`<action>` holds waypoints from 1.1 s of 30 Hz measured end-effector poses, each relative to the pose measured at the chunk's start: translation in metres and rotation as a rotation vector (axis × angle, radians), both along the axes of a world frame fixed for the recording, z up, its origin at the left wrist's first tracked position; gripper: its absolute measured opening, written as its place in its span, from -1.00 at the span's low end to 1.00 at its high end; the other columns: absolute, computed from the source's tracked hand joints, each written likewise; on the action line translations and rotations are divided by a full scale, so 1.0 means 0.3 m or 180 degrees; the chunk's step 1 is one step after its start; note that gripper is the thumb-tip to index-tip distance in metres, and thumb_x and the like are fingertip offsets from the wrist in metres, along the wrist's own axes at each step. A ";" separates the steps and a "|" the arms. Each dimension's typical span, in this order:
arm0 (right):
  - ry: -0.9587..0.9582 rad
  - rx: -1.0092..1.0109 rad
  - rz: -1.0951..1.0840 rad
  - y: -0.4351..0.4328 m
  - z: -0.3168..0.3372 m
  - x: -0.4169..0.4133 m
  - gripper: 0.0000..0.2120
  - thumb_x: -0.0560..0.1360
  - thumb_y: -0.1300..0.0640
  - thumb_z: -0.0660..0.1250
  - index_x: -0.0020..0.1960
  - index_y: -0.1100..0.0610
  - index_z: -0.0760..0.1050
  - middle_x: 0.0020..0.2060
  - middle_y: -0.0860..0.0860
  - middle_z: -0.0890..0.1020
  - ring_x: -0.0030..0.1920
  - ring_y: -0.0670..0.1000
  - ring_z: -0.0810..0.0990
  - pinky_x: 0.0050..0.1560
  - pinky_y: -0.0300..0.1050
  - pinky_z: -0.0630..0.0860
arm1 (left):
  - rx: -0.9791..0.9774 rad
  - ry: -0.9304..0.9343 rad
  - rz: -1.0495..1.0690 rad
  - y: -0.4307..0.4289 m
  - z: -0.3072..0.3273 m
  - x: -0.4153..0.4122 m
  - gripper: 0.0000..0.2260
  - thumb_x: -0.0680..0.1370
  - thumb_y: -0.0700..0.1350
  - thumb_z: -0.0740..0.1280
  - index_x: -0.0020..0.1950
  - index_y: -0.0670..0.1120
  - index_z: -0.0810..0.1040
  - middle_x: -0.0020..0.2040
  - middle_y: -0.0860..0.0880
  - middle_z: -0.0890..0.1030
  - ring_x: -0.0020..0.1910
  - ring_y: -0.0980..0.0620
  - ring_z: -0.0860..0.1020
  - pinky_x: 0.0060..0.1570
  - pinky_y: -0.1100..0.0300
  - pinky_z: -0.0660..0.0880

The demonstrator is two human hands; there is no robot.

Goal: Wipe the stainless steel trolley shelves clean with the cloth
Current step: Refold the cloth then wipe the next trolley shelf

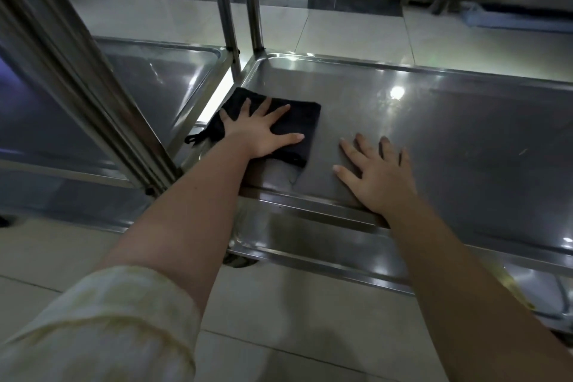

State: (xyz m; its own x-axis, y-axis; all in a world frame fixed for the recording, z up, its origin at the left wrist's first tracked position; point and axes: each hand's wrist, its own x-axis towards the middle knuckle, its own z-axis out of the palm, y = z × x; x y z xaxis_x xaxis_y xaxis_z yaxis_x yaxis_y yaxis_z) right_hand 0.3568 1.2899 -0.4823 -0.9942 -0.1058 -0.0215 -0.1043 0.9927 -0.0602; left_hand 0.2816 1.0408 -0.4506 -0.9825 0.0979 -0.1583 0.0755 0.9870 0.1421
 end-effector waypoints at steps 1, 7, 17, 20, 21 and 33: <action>-0.0011 -0.0015 -0.0009 0.001 0.002 -0.001 -0.37 0.51 -0.43 -0.18 0.54 -0.31 -0.11 0.59 -0.16 -0.02 0.57 0.18 -0.06 0.49 0.31 -0.14 | -0.0035 -0.0013 0.0006 0.007 0.003 -0.010 -0.22 0.34 0.61 0.01 0.52 0.42 -0.06 0.61 0.16 -0.11 0.58 -0.11 -0.18 0.37 -0.46 -0.23; -0.0044 -0.0046 -0.0008 0.001 0.011 0.007 -0.38 0.52 -0.43 -0.17 0.55 -0.31 -0.11 0.59 -0.14 -0.01 0.57 0.18 -0.06 0.50 0.31 -0.13 | -0.0038 -0.0217 -0.0014 0.015 0.006 0.194 -0.20 0.35 0.61 -0.04 0.52 0.39 -0.17 0.61 0.12 -0.21 0.57 -0.16 -0.23 0.36 -0.49 -0.19; -0.0113 -0.0032 0.0053 -0.004 0.018 0.032 -0.38 0.54 -0.41 -0.18 0.56 -0.28 -0.12 0.59 -0.13 -0.02 0.57 0.20 -0.09 0.49 0.32 -0.15 | -0.0056 -0.0464 0.0014 0.007 0.007 0.299 -0.19 0.33 0.62 0.01 0.49 0.44 -0.21 0.58 0.16 -0.29 0.55 -0.17 -0.30 0.31 -0.54 -0.19; -0.0095 -0.0025 0.0064 -0.003 0.017 0.028 -0.38 0.54 -0.41 -0.16 0.56 -0.28 -0.11 0.59 -0.13 -0.02 0.56 0.20 -0.08 0.49 0.32 -0.15 | -0.0019 -0.0249 0.0025 0.032 0.003 0.164 -0.18 0.30 0.64 0.00 0.50 0.45 -0.15 0.60 0.15 -0.23 0.56 -0.17 -0.25 0.30 -0.55 -0.18; -0.0101 -0.0039 0.0060 -0.003 0.017 0.028 -0.38 0.54 -0.41 -0.16 0.56 -0.28 -0.11 0.59 -0.13 -0.02 0.56 0.20 -0.08 0.49 0.31 -0.15 | -0.0013 -0.0211 0.0028 0.043 0.005 0.122 -0.18 0.30 0.64 0.00 0.50 0.44 -0.13 0.60 0.15 -0.21 0.57 -0.17 -0.24 0.30 -0.55 -0.18; -0.0081 -0.1096 -0.0119 0.008 0.042 0.027 -0.45 0.59 -0.34 -0.03 0.54 -0.22 0.15 0.56 -0.14 0.16 0.57 0.08 -0.03 0.51 0.19 -0.23 | -0.0101 -0.0421 -0.0098 0.099 0.008 0.328 -0.19 0.35 0.61 -0.03 0.51 0.39 -0.24 0.59 0.11 -0.29 0.55 -0.20 -0.31 0.32 -0.52 -0.22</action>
State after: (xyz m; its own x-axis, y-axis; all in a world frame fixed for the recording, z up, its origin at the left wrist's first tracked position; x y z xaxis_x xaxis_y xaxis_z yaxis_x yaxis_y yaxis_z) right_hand 0.3650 1.2923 -0.4697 -0.9971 -0.0746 -0.0158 -0.0623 0.9168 -0.3944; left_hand 0.3801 1.0704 -0.4482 -0.9495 0.1206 -0.2896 0.0885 0.9886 0.1215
